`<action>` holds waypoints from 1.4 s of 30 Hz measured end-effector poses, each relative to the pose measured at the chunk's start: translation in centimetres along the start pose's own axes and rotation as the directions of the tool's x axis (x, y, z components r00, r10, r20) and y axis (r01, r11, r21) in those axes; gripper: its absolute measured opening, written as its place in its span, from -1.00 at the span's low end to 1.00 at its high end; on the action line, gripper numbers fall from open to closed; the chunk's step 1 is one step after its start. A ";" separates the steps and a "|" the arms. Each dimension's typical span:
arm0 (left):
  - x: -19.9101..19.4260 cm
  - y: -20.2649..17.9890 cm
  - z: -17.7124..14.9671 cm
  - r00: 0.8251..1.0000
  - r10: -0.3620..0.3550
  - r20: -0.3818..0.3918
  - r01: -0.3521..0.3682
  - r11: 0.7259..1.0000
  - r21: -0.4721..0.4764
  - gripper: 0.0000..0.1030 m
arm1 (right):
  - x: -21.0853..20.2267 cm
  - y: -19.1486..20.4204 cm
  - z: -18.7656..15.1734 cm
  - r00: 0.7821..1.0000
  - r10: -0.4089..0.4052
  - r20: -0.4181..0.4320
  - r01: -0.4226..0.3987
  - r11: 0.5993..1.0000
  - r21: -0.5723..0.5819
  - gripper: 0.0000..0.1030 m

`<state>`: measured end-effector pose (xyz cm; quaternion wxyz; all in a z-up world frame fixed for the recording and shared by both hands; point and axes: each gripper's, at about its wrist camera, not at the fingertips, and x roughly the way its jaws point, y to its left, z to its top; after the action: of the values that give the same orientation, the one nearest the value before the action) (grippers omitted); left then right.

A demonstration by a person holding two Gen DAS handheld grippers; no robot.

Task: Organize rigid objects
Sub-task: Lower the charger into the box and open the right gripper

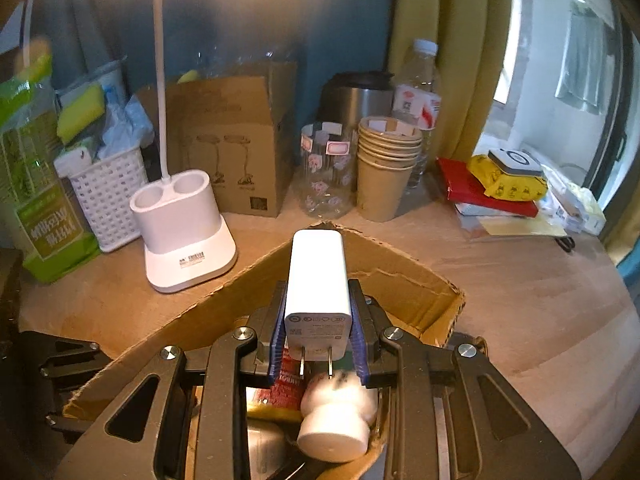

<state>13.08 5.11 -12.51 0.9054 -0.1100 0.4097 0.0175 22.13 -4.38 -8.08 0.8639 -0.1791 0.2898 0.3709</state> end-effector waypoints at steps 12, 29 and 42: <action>0.0 0.0 0.0 1.000 0.000 0.000 0.000 1.000 0.000 -0.60 | 3.4 0.3 0.5 0.990 -0.026 -0.136 0.017 0.998 -0.068 -0.43; 0.0 0.2 0.1 1.000 0.000 -0.001 0.000 1.000 -0.001 -0.60 | 1.2 -0.6 0.7 0.995 -0.018 -0.097 0.016 1.000 -0.016 -0.43; 0.0 0.2 0.1 1.000 0.000 -0.001 0.000 1.000 -0.001 -0.60 | -3.3 -1.7 -0.1 0.999 -0.054 -0.002 0.054 0.998 0.032 -0.42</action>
<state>13.12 5.36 -12.50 0.9051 -0.1105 0.4101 0.0176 21.52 -7.32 -5.95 0.8763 -0.1732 0.2912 0.3425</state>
